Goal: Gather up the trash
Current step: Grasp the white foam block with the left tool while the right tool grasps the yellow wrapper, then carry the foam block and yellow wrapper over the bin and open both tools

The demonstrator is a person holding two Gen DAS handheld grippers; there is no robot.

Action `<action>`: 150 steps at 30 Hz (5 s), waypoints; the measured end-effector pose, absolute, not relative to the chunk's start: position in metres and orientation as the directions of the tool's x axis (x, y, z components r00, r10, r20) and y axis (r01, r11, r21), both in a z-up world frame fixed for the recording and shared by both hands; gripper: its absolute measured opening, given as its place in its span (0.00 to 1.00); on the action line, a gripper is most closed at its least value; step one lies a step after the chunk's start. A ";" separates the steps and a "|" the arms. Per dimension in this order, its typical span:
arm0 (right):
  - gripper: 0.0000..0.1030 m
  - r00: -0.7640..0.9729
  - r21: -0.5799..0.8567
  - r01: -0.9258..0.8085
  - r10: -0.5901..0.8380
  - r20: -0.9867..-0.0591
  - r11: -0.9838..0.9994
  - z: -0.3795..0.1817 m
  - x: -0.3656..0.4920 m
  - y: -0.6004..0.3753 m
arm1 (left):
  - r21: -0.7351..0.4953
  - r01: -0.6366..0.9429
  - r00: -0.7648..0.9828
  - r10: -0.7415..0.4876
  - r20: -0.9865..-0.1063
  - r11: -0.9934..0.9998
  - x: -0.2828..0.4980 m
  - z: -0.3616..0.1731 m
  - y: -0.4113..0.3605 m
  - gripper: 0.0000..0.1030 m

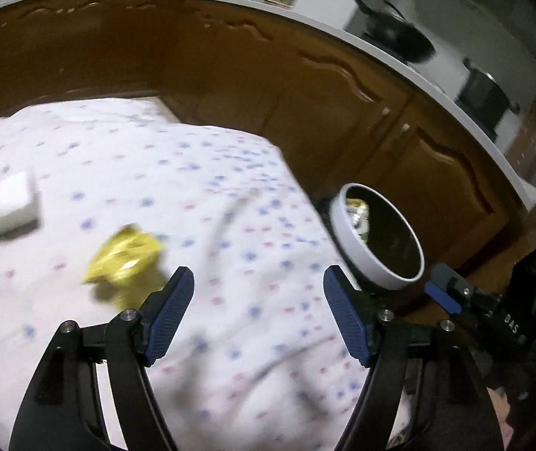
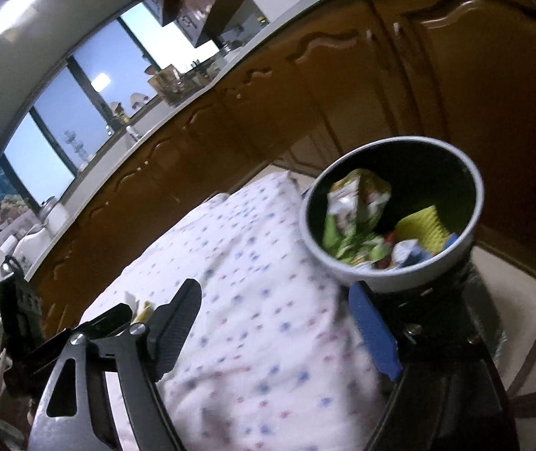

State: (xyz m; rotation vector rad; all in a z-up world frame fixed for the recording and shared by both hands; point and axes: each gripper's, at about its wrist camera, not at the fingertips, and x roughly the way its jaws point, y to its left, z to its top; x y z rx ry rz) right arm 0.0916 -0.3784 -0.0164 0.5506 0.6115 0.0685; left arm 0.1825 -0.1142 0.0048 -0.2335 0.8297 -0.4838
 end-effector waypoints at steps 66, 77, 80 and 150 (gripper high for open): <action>0.00 0.683 0.447 -0.230 0.470 -0.559 0.865 -0.007 0.136 -0.243 | -0.149 0.387 0.544 -0.356 -0.759 0.910 0.228 -0.013 -0.017 0.51; 0.00 0.759 0.418 -0.116 0.351 -0.548 0.901 0.001 0.106 -0.310 | -0.222 0.390 0.550 -0.420 -0.722 0.894 0.190 0.000 -0.090 0.51; 0.00 0.772 0.429 -0.091 0.336 -0.540 0.899 0.003 0.100 -0.330 | -0.197 0.411 0.558 -0.416 -0.718 0.890 0.182 0.004 -0.109 0.51; 0.00 0.856 0.468 0.115 0.152 -0.494 0.876 0.020 0.116 -0.494 | -0.059 0.638 0.499 -0.470 -0.729 0.768 0.221 0.037 -0.326 0.51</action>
